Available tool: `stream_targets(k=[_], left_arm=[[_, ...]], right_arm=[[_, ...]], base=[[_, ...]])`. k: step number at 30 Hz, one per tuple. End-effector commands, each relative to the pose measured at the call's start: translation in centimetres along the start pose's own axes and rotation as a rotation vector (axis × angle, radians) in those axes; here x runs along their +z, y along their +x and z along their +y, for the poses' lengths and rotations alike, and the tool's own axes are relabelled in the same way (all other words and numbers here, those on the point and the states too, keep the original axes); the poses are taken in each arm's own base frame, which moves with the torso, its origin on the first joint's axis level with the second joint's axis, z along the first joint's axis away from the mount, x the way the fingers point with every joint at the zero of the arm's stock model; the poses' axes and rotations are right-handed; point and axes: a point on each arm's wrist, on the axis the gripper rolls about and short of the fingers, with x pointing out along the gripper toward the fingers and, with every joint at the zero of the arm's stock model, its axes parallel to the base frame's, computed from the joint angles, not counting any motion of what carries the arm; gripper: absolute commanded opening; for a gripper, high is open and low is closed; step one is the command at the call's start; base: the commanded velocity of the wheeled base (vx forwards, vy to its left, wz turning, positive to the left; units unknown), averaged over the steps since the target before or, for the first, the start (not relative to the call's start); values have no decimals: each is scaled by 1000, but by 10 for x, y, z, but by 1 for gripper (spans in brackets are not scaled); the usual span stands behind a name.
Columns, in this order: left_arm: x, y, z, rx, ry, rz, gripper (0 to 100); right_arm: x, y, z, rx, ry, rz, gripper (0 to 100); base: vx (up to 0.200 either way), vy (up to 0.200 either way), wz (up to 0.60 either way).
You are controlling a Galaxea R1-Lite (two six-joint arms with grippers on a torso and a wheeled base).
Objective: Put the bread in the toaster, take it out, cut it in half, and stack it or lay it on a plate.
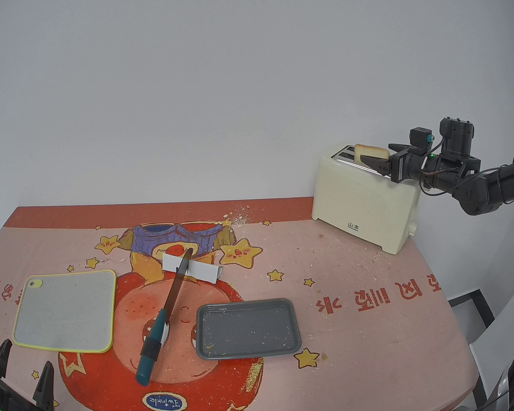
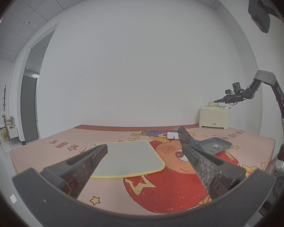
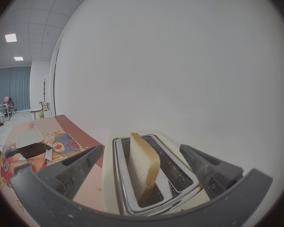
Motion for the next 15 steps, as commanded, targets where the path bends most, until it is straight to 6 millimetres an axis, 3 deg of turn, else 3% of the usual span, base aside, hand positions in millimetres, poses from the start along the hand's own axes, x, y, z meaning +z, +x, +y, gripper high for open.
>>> stream_targets(k=[1,15], left_arm=[[-5,1,0,0,0,19,100],[-5,1,0,0,0,19,100]], right_arm=[[-2,3,0,2,0,1,0],[-1,2,3,-3,-4,4,0]], base=[[0,0,0],[0,0,0]])
